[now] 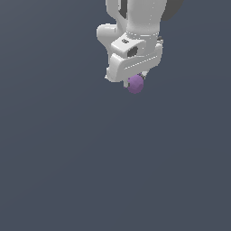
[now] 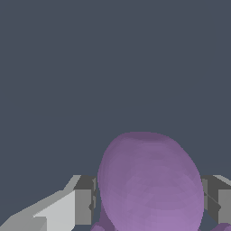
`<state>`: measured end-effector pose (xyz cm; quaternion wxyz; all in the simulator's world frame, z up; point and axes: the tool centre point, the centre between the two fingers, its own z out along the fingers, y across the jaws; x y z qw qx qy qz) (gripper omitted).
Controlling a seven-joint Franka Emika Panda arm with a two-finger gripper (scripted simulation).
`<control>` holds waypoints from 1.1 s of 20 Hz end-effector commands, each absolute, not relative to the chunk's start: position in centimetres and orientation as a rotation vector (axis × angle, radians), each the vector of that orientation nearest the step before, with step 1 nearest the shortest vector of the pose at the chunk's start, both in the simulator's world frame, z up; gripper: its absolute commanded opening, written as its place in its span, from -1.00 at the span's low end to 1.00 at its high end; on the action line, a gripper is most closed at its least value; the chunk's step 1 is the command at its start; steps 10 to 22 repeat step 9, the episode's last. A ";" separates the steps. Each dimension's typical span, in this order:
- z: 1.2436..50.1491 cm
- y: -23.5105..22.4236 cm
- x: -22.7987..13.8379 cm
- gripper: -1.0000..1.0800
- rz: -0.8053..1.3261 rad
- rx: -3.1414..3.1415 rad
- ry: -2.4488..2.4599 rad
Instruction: Pick up the object and move it to a goal position.
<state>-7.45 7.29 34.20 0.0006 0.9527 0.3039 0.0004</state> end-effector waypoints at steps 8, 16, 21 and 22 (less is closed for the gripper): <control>37.0 8.6 -7.6 -1.00 0.000 2.994 0.952; 37.0 8.6 -7.6 -1.00 0.000 2.994 0.952; 37.0 8.6 -7.6 -1.00 0.000 2.994 0.952; 37.0 8.6 -7.6 -1.00 0.000 2.994 0.952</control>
